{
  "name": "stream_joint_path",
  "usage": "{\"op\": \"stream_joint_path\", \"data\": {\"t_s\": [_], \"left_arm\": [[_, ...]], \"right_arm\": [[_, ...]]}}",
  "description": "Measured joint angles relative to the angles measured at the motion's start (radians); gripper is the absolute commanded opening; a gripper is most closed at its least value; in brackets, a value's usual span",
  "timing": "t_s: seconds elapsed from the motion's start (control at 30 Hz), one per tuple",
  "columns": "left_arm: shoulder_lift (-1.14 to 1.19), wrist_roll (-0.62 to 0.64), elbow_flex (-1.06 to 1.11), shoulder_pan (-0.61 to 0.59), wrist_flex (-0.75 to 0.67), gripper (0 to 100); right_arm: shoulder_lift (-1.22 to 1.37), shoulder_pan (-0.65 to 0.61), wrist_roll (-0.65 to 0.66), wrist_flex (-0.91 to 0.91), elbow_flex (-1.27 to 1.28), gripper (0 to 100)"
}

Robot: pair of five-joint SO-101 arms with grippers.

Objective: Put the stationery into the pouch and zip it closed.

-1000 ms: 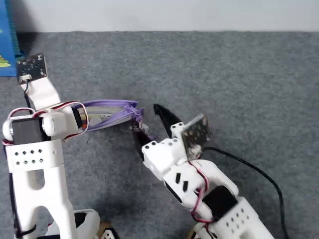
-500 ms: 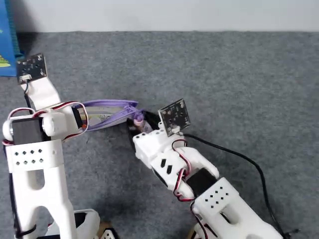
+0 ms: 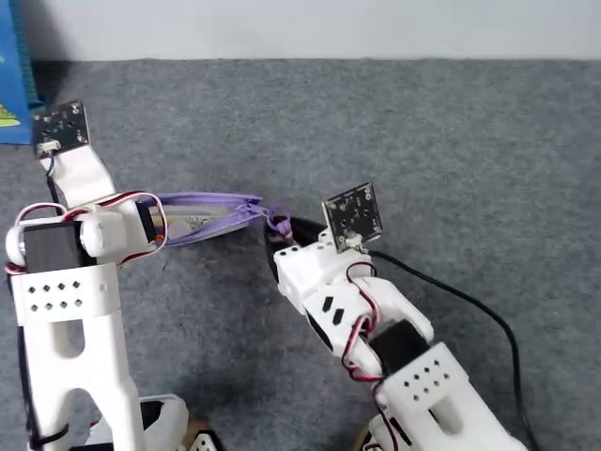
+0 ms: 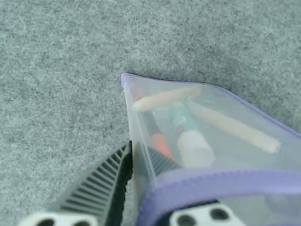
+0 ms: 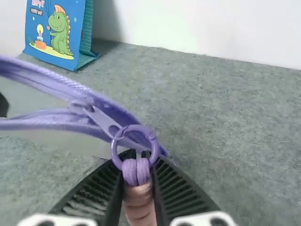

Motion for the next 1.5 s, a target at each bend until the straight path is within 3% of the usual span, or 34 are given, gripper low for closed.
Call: {"op": "stream_joint_path", "data": {"t_s": [0.23,0.47,1.5], "left_arm": [[0.000,-0.002,0.000,0.000,0.000,1],[0.000,-0.002,0.000,0.000,0.000,1],[0.000,-0.002,0.000,0.000,0.000,1]], "right_arm": [[-0.026,-0.061,0.000,0.040,0.000,22.2],[-0.028,-0.095,0.000,0.048,0.000,17.9],[0.175,-0.052,0.000,-0.127,0.000,17.4]]}}
